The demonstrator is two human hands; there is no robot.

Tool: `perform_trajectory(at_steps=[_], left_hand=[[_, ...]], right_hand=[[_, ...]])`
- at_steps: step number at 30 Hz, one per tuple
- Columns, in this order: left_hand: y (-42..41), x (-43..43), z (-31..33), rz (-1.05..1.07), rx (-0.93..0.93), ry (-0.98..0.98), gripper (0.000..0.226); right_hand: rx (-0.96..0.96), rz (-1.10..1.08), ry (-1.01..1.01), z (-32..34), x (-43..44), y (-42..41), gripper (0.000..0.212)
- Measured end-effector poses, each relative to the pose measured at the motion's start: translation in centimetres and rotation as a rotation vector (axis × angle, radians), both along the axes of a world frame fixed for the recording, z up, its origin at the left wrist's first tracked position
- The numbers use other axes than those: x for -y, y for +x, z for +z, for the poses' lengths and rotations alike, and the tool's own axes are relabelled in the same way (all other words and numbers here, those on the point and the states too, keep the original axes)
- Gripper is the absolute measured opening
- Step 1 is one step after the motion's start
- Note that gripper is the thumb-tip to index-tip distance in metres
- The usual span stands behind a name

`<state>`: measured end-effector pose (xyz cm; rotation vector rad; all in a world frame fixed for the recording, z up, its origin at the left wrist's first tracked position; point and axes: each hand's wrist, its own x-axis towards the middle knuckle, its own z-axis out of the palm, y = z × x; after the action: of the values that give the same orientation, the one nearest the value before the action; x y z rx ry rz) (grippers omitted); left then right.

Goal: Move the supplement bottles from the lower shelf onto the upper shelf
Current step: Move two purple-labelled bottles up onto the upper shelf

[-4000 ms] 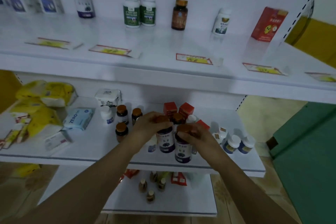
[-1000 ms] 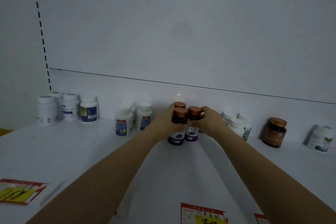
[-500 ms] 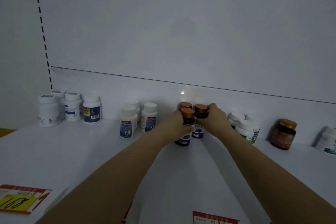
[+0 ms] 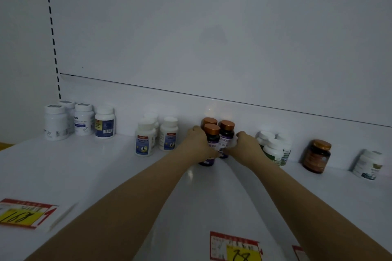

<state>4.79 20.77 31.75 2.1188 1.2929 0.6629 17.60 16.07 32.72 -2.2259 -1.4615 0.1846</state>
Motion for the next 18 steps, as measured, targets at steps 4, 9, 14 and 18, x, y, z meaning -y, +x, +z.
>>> perform_trajectory(at_steps=[4,9,14,18], left_hand=[[-1.6,2.5,1.1,-0.044,-0.273,0.117,0.052],[-4.2,7.6,2.7,-0.156,-0.419,0.228,0.051],[-6.5,14.4,3.6,-0.257,-0.428,0.32,0.055],[-7.1,21.0,3.1,-0.441,-0.314,0.345,0.053]], right_hand=[[0.156,0.081,-0.131,1.1,3.6,-0.8,0.049],[0.246,0.119,-0.251,2.8,9.1,-2.0,0.058],[0.298,0.081,-0.246,3.4,17.3,-4.4,0.055],[0.343,-0.024,-0.292,3.6,24.6,-5.7,0.044]])
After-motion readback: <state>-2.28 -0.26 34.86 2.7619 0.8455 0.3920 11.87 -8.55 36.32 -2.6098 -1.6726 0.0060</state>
